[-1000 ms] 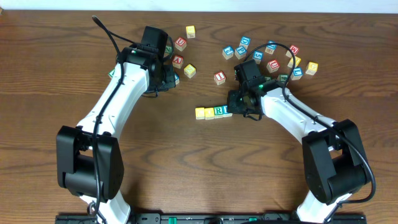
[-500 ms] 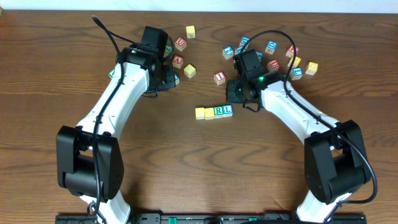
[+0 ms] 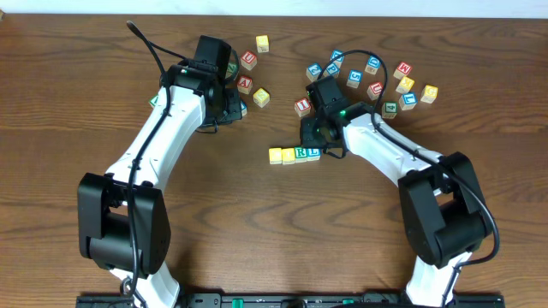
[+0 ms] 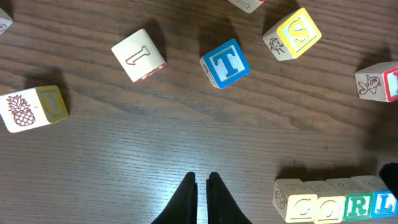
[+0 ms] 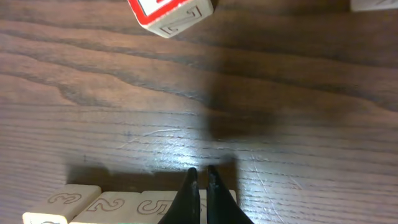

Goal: Spell out CORL

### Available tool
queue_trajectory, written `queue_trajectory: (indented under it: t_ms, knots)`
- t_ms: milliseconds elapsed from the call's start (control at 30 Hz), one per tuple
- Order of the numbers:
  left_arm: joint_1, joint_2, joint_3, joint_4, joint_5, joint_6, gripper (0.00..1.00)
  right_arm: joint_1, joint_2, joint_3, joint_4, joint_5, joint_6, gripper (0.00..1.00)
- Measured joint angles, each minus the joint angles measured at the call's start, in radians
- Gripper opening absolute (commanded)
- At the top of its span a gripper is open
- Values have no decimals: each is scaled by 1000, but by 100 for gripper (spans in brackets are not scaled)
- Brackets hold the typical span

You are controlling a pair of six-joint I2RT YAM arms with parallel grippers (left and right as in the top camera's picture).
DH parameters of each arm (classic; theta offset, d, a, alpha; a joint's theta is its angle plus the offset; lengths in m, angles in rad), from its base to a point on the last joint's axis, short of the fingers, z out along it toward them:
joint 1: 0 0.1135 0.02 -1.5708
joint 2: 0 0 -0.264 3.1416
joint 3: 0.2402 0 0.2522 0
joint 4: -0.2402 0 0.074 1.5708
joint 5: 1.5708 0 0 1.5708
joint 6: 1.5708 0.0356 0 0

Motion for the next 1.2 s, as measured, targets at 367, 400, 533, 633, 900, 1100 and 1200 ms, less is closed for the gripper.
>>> queue_trajectory:
  t_ms: [367, 400, 533, 633, 900, 1100, 1200]
  knots:
    - [0, 0, 0, 0, 0, 0, 7, 1, 5, 0, -3, -1, 3, 1]
    - [0, 0, 0, 0, 0, 0, 7, 2, 5, 0, -4, 0, 3, 1]
    - [0, 0, 0, 0, 0, 0, 8, 10, 5, 0, -5, -1, 3, 1]
    - [0, 0, 0, 0, 0, 0, 8, 14, 5, 0, -5, -1, 3, 1]
    - [0, 0, 0, 0, 0, 0, 8, 15, 5, 0, -5, -1, 3, 1]
    - [0, 0, 0, 1, 0, 0, 7, 15, 5, 0, 28, -1, -1, 1]
    - [0, 0, 0, 0, 0, 0, 8, 13, 5, 0, 32, -1, -2, 1]
